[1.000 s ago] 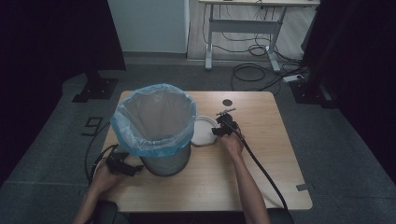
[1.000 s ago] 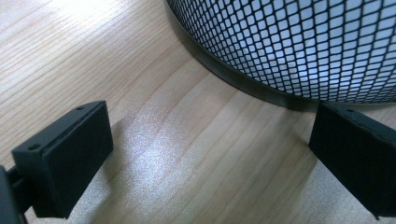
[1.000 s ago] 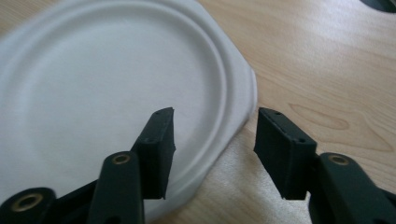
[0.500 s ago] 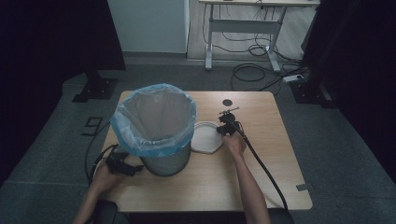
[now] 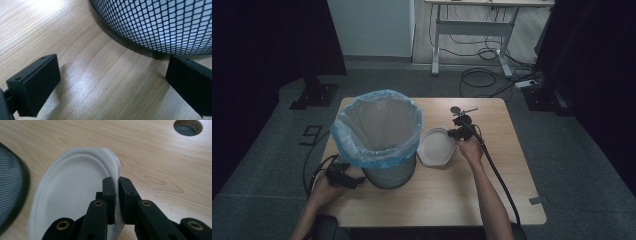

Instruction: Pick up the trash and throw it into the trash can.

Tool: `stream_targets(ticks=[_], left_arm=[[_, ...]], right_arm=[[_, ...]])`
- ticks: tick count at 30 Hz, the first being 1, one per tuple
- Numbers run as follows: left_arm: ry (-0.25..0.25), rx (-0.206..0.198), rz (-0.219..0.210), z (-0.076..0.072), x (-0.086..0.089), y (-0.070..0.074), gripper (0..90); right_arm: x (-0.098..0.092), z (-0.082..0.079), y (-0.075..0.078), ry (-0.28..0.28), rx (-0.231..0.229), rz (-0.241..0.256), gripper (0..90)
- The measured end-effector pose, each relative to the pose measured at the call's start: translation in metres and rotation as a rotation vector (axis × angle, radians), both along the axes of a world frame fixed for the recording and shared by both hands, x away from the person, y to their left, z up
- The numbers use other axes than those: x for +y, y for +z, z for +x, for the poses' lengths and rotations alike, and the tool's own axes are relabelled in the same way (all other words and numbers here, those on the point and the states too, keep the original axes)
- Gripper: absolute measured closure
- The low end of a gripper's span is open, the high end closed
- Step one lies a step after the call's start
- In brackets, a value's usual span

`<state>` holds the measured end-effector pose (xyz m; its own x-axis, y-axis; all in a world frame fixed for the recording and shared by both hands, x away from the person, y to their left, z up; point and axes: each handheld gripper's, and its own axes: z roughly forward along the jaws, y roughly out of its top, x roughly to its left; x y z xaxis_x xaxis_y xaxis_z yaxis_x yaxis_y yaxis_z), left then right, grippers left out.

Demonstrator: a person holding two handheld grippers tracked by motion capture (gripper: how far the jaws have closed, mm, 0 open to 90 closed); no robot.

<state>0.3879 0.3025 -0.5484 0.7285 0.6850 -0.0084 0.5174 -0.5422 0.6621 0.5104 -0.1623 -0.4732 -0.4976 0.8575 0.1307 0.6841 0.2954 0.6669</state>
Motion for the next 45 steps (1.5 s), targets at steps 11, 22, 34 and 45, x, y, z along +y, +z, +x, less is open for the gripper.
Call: stream_targets(ticks=[11, 22, 34, 45], left_arm=[[0.0, 0.0, 0.0, 0.0, 0.0, 0.0, 0.0], [0.0, 0.0, 0.0, 0.0, 0.0, 0.0, 0.0], [-0.001, 0.0, 0.0, 0.0, 0.0, 0.0, 0.0], [-0.001, 0.0, 0.0, 0.0, 0.0, 0.0, 0.0]], right_arm=[[-0.027, -0.019, 0.046, -0.005, -0.02, 0.042, 85.1], [-0.039, -0.034, 0.087, 0.016, -0.048, 0.075, 84.8], [-0.043, -0.044, 0.136, 0.029, -0.061, 0.112, 84.6], [-0.046, -0.045, 0.172, 0.027, -0.073, 0.127, 84.6]])
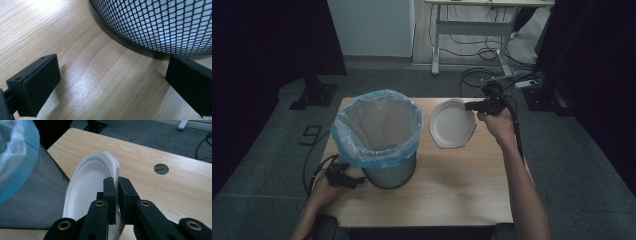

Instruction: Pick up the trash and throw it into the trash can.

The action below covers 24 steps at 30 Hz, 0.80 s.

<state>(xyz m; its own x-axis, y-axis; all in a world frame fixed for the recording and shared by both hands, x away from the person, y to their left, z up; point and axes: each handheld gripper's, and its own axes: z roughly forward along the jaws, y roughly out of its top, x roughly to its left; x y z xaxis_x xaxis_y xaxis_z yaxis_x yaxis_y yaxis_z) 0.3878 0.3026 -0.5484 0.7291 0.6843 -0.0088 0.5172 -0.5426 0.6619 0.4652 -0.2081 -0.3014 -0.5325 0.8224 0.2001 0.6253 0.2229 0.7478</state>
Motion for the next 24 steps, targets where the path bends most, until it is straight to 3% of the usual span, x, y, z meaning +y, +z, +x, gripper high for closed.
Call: stream_targets(ticks=[9, 16, 24], left_arm=[[0.0, 0.0, 0.0, 0.0, 0.0, 0.0, 0.0], [0.0, 0.0, 0.0, 0.0, 0.0, 0.0, 0.0], [0.0, 0.0, 0.0, 0.0, 0.0, 0.0, 0.0]], right_arm=[[-0.003, 0.0, 0.033, -0.003, -0.014, 0.023, 84.6], [0.006, -0.002, 0.067, 0.011, -0.031, 0.026, 84.6], [0.018, -0.001, 0.094, 0.029, -0.043, 0.038, 84.6]])
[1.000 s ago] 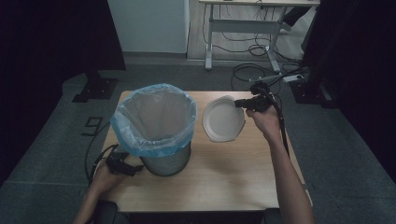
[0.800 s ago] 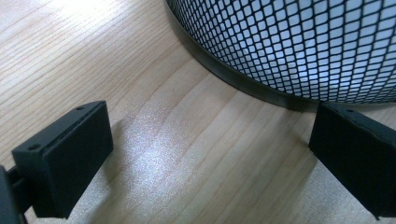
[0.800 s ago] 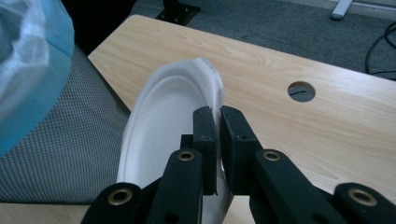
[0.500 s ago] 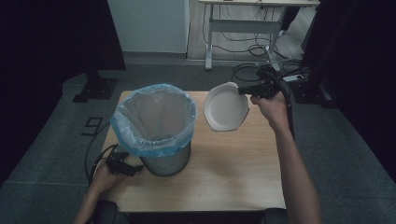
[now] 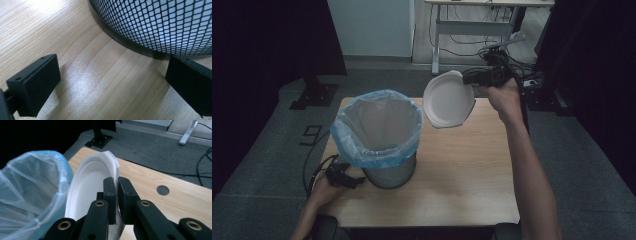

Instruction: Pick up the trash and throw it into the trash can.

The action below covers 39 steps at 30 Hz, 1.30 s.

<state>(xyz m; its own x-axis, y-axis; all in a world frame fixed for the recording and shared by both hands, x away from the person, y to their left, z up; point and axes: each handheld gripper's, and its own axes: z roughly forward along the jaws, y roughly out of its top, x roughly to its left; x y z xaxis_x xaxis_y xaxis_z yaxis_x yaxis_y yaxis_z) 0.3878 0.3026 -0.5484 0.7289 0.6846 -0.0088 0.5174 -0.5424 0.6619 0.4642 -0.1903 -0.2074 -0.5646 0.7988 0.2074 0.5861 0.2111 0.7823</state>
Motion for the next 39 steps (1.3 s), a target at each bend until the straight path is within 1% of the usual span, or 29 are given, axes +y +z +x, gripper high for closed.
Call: stream_targets(ticks=[2, 3, 7, 8, 9, 11, 15, 18, 22, 24, 28, 32, 34, 37, 39], left_arm=[[0.0, 0.0, 0.0, 0.0, 0.0, 0.0, 0.0], [0.0, 0.0, 0.0, 0.0, 0.0, 0.0, 0.0], [0.0, 0.0, 0.0, 0.0, 0.0, 0.0, 0.0], [0.0, 0.0, 0.0, 0.0, 0.0, 0.0, 0.0], [0.0, 0.0, 0.0, 0.0, 0.0, 0.0, 0.0], [0.0, 0.0, 0.0, 0.0, 0.0, 0.0, 0.0], [0.0, 0.0, 0.0, 0.0, 0.0, 0.0, 0.0], [0.0, 0.0, 0.0, 0.0, 0.0, 0.0, 0.0], [0.0, 0.0, 0.0, 0.0, 0.0, 0.0, 0.0], [0.0, 0.0, 0.0, 0.0, 0.0, 0.0, 0.0], [0.0, 0.0, 0.0, 0.0, 0.0, 0.0, 0.0], [0.0, 0.0, 0.0, 0.0, 0.0, 0.0, 0.0], [0.0, 0.0, 0.0, 0.0, 0.0, 0.0, 0.0], [0.0, 0.0, 0.0, 0.0, 0.0, 0.0, 0.0], [0.0, 0.0, 0.0, 0.0, 0.0, 0.0, 0.0]], right_arm=[[0.004, 0.0, 0.007, 0.003, -0.007, -0.005, 84.6], [0.006, 0.0, 0.011, 0.006, -0.008, 0.003, 84.6], [0.014, -0.001, 0.024, 0.017, -0.021, 0.001, 84.6], [0.019, -0.002, 0.031, 0.021, -0.028, -0.004, 84.6], [0.019, -0.002, 0.031, 0.021, -0.028, -0.004, 84.6], [0.024, -0.003, 0.036, 0.033, -0.034, -0.002, 84.6], [0.041, -0.005, 0.042, 0.065, -0.045, -0.008, 84.6], [0.056, -0.005, 0.042, 0.092, -0.049, -0.018, 84.6], [0.076, -0.004, 0.038, 0.132, -0.047, -0.018, 84.6], [0.086, -0.003, 0.034, 0.153, -0.047, -0.011, 84.5], [0.106, -0.002, 0.025, 0.186, -0.044, -0.014, 84.5], [0.125, -0.002, 0.013, 0.22, -0.052, -0.023, 84.4], [0.134, -0.003, 0.006, 0.233, -0.06, -0.039, 84.4], [0.146, -0.003, -0.006, 0.259, -0.058, -0.03, 84.3], [0.154, -0.003, -0.015, 0.273, -0.055, -0.037, 84.3]])
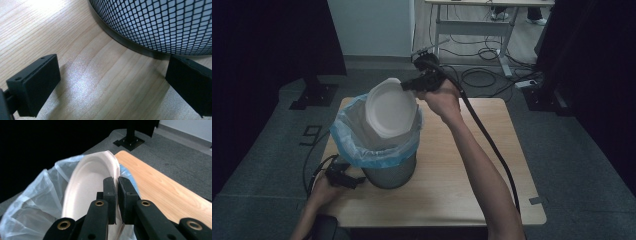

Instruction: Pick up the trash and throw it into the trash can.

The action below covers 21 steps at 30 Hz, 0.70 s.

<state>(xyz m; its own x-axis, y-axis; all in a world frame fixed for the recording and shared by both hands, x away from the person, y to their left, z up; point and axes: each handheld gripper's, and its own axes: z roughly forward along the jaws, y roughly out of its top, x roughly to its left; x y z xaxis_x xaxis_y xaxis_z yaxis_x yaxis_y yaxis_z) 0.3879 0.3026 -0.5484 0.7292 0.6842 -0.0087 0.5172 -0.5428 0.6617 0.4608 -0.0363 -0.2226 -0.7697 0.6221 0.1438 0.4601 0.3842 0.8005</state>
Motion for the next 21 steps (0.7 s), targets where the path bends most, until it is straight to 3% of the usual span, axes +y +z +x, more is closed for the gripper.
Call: stream_targets(ticks=[8, 14, 18, 21], left_arm=[[0.0, 0.0, 0.0, 0.0, 0.0, 0.0, 0.0], [0.0, 0.0, 0.0, 0.0, 0.0, 0.0, 0.0], [0.001, -0.001, 0.0, 0.0, 0.0, 0.0, 0.0], [0.002, 0.0, 0.0, 0.0, -0.001, 0.0, 0.0]], right_arm=[[0.019, -0.001, -0.037, 0.03, -0.001, -0.038, 84.3], [0.026, -0.005, -0.062, 0.034, -0.009, -0.098, 84.1], [0.031, -0.01, -0.08, 0.072, -0.001, -0.129, 83.9], [0.033, -0.014, -0.083, 0.09, -0.01, -0.159, 83.7]])
